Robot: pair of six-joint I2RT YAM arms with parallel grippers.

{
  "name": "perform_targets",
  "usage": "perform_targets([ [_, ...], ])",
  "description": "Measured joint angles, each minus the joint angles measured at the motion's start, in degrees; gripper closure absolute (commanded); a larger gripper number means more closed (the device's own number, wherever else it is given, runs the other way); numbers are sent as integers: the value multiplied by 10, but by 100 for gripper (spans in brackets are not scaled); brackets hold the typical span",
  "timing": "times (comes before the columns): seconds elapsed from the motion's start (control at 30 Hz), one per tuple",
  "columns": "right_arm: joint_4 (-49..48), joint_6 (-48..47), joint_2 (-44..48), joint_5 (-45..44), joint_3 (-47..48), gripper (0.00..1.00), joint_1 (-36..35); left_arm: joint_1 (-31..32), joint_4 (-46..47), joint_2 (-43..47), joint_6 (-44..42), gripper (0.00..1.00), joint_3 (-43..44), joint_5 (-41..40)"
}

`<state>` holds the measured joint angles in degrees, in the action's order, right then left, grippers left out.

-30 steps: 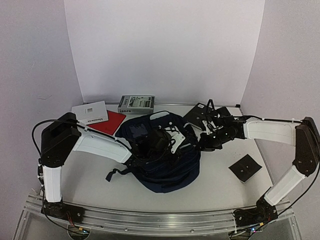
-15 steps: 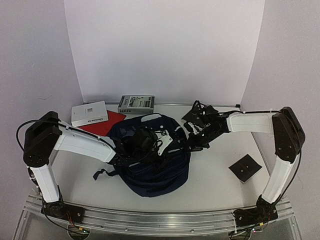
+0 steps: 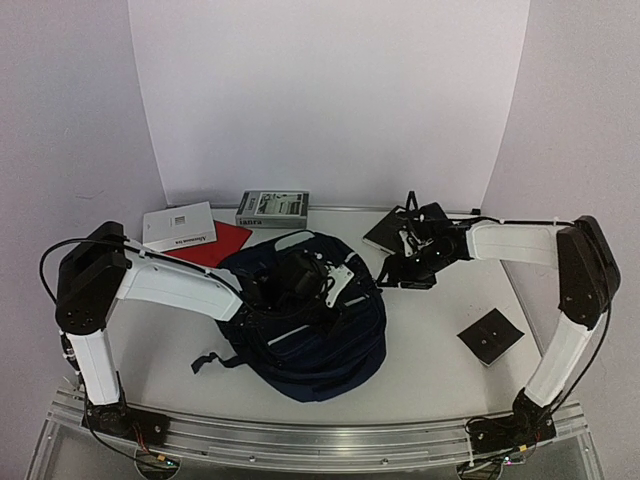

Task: Pack the student bag
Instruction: Zip the student bag at the center of the board.

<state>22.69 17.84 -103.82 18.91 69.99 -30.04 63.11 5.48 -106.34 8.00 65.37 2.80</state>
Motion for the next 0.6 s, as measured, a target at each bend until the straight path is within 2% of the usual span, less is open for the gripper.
perform_targets([
  [0.07,0,19,39,-34,-22,11,9,4,2,-18,25,66,24,12],
  [0.13,1,37,82,-58,-40,3,12,9,9,-29,45,45,48,18],
  [0.23,0,59,136,-78,-58,2,10,13,12,-25,70,26,67,14],
  [0.3,-1,64,152,-84,-62,3,10,9,2,-11,93,22,69,7],
  [0.47,-10,65,136,-86,-63,20,9,-36,-58,47,153,19,62,8],
  [0.6,-44,59,57,-54,-48,29,8,-135,-132,124,246,15,5,51],
])
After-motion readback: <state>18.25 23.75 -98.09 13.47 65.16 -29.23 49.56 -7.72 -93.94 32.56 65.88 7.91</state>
